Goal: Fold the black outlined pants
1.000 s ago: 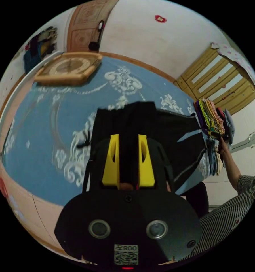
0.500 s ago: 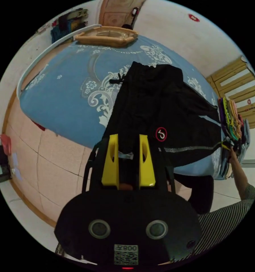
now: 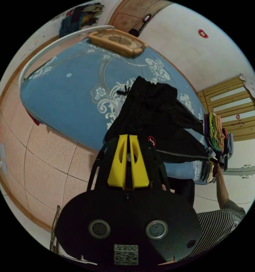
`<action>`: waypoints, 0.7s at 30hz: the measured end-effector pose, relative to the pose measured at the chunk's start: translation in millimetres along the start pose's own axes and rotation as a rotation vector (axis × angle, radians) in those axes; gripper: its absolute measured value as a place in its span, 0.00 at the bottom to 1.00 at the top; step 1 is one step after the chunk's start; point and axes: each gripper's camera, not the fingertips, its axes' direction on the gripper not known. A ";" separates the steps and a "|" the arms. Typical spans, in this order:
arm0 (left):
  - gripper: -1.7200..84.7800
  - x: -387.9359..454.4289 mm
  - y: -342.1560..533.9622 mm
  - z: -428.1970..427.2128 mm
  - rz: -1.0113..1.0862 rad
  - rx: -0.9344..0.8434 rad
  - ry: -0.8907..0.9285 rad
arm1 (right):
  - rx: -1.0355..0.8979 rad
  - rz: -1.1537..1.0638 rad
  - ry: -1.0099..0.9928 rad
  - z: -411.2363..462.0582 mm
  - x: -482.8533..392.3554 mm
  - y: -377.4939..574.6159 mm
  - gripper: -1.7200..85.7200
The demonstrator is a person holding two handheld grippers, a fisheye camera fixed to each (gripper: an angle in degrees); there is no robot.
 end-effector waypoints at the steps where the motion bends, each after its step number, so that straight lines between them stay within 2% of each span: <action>1: 0.04 -1.0 -1.6 -5.6 0.006 0.006 0.001 | 0.012 -0.010 -0.025 -9.8 4.2 9.1 0.05; 6: 0.04 -6.2 -11.8 -32.0 0.070 -0.022 -0.034 | 0.018 -0.034 -0.081 -24.8 18.5 46.7 0.05; 12: 0.07 -11.9 -10.8 -8.7 0.024 -0.136 -0.035 | -0.138 0.057 -0.041 34.1 35.4 76.5 0.07; 18: 0.12 -1.8 -23.8 -39.7 0.042 -0.021 -0.082 | -0.071 0.126 -0.002 26.0 38.6 88.2 0.08; 21: 0.13 7.0 -41.6 -53.7 0.042 0.079 -0.022 | -0.001 0.150 0.035 11.0 36.7 93.7 0.06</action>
